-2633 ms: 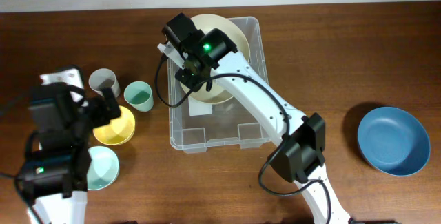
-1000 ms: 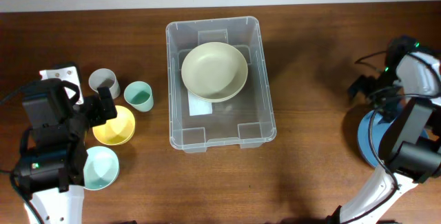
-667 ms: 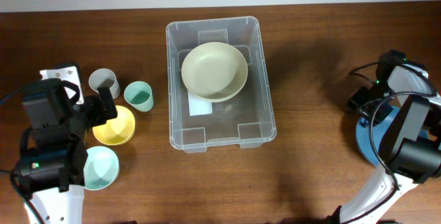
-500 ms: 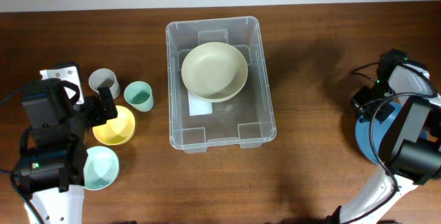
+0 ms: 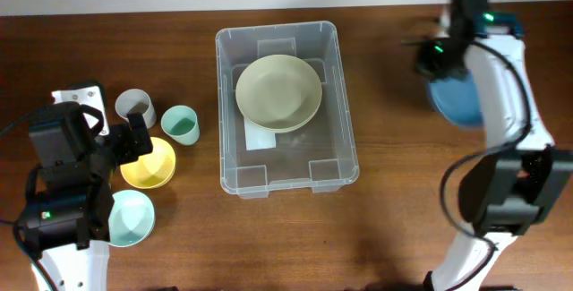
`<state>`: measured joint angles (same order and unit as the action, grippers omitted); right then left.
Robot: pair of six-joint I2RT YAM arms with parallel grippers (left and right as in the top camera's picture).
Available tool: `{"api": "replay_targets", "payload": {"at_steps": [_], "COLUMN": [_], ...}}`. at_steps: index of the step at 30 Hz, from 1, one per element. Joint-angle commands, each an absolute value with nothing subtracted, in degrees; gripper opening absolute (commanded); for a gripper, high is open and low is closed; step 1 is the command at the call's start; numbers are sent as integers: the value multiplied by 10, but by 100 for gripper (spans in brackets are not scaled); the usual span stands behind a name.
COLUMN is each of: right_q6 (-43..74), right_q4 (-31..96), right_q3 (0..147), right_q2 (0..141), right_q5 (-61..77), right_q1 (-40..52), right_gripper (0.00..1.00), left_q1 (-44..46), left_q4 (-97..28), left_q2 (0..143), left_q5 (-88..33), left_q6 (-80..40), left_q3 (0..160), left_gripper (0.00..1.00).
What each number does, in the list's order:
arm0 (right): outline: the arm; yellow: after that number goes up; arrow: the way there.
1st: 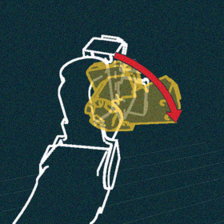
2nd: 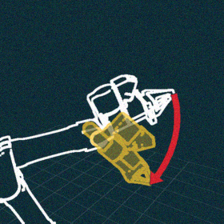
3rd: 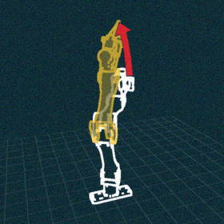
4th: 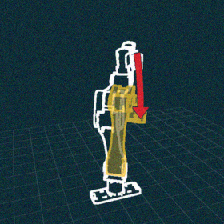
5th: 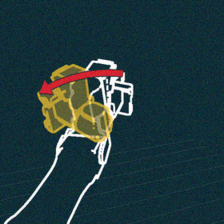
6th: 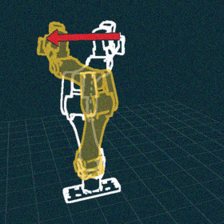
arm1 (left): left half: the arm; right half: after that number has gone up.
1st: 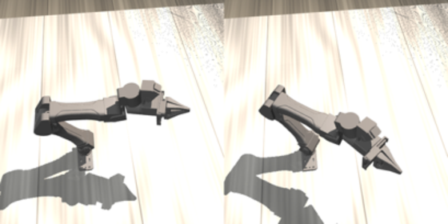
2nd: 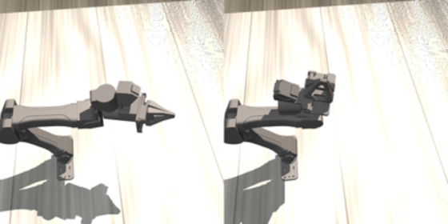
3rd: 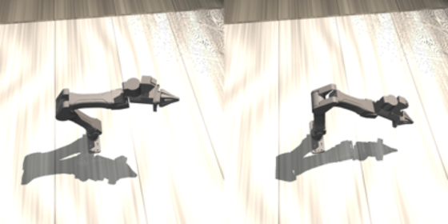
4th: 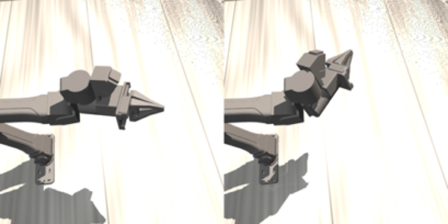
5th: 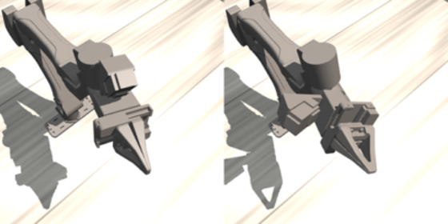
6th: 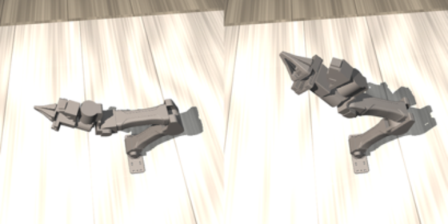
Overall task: Pack container
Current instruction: 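Place the dark blue bowl onto the plate in the bin, release, then reach the left gripper to the mint-green cup and grasp it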
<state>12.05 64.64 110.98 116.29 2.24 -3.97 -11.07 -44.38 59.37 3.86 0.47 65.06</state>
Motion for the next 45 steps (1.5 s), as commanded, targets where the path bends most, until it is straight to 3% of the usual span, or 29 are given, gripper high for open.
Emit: {"api": "replay_targets", "payload": {"at_steps": [1,8,13,21,26,31,32,33,34,35,43,45], "right_q6": [-17,-109,-173,-193,-190,-40,-23,17,26,41,89,100], "right_q4": [644,621,619,617,620,648,650,658,661,674,843,851], "right_q3": [1197,1192,1190,1190,1208,1296,1305,1319,1320,1320,1317,1317], "right_q2": [1129,1152,1196,1266,1262,1200,1190,1162,1155,1134,1115,1115], "right_q5": [41,39,39,41,10,-115,-118,-118,-118,-109,-35,59], "right_q1": [97,279,354,377,377,344,334,297,286,247,5,-95], "right_gripper": [4,4,4,4,16,17,22,40,43,99,99,99], "left_q1": [-114,-114,-114,-114,-114,-114,-114,-114,-114,-114,-114,-110], "left_q4": [-442,-442,-442,-442,-442,-442,-442,-442,-442,-441,-420,-413], "left_q2": [593,593,593,593,593,593,593,593,593,593,625,666], "left_q5": [32,32,32,32,32,32,32,32,30,23,-54,-85], "left_q6": [16,16,16,16,16,16,16,16,16,15,15,15], "left_q3": [656,656,656,656,656,656,656,656,656,656,656,656], "left_gripper": [99,99,99,99,99,99,99,99,99,99,99,99]}}
